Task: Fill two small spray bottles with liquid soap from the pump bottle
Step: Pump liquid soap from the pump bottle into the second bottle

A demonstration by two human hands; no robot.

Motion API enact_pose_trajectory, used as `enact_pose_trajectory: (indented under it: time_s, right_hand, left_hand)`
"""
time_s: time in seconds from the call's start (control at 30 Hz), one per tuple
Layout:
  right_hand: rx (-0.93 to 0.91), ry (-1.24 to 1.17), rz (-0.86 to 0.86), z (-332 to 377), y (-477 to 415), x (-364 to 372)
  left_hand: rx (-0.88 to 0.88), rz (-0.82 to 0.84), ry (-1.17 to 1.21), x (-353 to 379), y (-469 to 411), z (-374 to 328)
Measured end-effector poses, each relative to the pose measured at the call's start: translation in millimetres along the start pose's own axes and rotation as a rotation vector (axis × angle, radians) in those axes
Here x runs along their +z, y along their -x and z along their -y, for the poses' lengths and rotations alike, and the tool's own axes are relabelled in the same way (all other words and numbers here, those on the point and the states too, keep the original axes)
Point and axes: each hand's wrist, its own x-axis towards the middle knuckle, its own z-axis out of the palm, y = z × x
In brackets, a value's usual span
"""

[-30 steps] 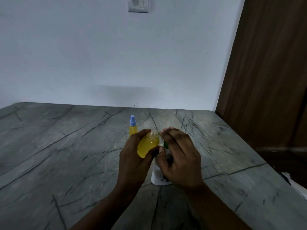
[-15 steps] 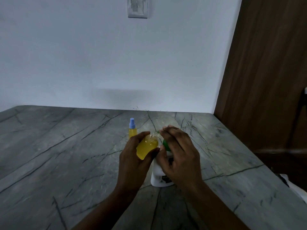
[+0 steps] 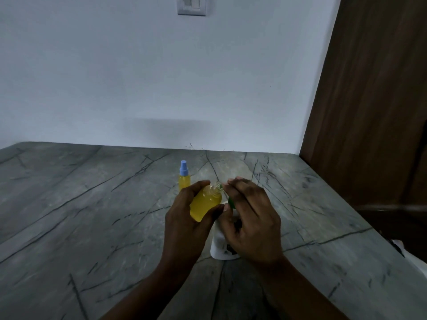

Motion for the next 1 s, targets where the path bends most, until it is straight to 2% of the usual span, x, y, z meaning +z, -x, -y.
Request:
enact_pose_trajectory:
  time_s: [1.0]
  right_hand:
    - [0.006, 0.03, 0.006, -2.3, -0.6, 1.3]
  left_hand:
    - [0.0, -0.011, -0.032, -0.7, -0.2, 1.0]
